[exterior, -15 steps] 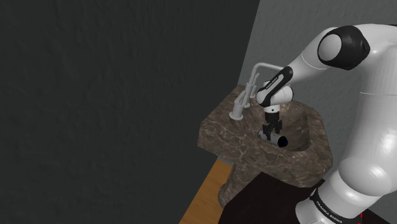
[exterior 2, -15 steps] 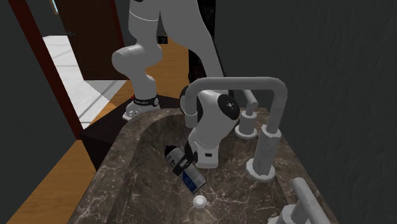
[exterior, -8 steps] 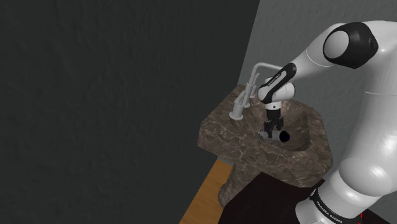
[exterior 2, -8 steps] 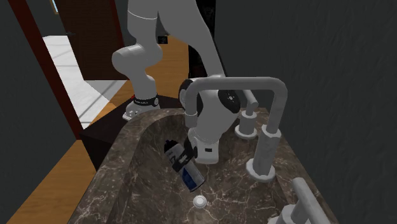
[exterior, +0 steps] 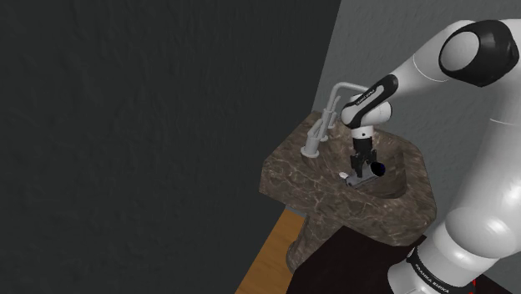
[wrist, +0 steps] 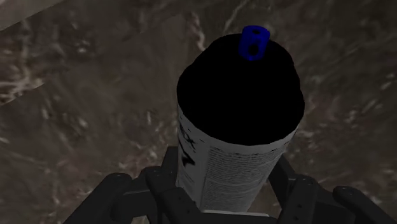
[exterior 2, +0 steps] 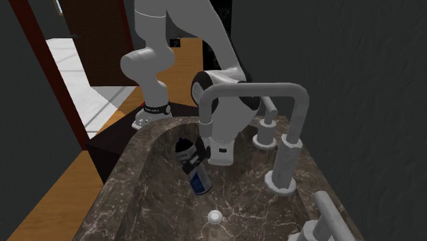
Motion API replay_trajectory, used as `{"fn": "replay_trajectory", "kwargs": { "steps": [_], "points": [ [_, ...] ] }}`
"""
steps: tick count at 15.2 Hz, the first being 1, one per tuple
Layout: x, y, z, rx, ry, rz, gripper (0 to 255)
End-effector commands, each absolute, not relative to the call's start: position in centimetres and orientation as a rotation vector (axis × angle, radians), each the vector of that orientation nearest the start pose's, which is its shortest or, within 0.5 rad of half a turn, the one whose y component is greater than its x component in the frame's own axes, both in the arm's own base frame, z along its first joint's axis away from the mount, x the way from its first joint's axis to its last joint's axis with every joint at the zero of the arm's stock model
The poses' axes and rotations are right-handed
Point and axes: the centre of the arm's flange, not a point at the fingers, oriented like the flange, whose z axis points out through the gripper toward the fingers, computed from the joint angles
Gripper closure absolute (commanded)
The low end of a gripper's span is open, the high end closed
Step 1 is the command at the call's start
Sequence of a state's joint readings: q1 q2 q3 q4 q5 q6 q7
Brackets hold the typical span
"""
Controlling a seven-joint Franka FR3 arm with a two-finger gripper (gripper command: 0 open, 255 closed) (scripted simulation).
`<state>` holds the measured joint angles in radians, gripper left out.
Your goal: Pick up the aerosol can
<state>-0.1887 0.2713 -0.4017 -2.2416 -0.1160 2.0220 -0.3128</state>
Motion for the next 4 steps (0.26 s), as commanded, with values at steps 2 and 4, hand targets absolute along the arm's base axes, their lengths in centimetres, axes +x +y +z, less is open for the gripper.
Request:
{"fn": "replay_trajectory", "kwargs": {
  "steps": [2, 4],
  "points": [
    [40.53, -28.51, 25.49, -3.029, 0.325, 0.720, 255],
    [40.53, -28.51, 25.57, -3.029, 0.325, 0.720, 255]
  ]
}}
